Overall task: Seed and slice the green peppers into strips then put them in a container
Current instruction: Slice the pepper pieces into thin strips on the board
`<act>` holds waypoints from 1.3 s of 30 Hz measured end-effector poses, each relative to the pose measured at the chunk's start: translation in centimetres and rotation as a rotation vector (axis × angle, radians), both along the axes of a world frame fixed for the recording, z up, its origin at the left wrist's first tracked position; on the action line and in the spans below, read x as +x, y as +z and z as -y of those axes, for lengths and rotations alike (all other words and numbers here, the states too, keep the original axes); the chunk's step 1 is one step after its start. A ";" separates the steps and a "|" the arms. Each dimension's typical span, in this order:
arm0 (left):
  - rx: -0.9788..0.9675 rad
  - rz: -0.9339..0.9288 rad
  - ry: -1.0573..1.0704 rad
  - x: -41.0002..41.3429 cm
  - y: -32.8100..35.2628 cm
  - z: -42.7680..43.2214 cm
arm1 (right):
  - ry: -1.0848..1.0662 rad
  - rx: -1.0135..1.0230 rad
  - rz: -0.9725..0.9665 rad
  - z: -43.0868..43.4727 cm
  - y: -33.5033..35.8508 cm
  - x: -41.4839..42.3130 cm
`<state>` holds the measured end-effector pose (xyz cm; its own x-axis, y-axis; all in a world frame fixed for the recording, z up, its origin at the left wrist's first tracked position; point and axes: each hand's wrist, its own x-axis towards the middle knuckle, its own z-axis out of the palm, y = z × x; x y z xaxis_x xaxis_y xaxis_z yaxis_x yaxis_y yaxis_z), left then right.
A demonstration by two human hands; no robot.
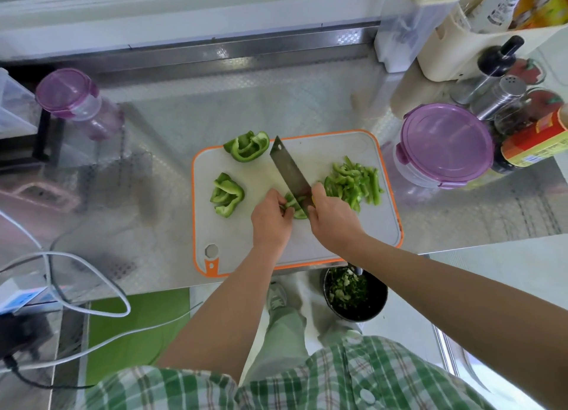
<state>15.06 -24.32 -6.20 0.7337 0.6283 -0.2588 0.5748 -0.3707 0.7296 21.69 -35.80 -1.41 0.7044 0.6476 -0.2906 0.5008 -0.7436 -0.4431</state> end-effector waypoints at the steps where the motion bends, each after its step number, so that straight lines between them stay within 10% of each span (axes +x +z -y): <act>1: 0.002 -0.002 -0.005 0.1 0.0 0.0 | 0.026 -0.024 0.005 0.0 0.3 0.0; 39: 0.020 -0.012 -0.071 0.2 -0.2 -0.4 | -0.002 -0.094 -0.034 -0.9 -0.1 0.0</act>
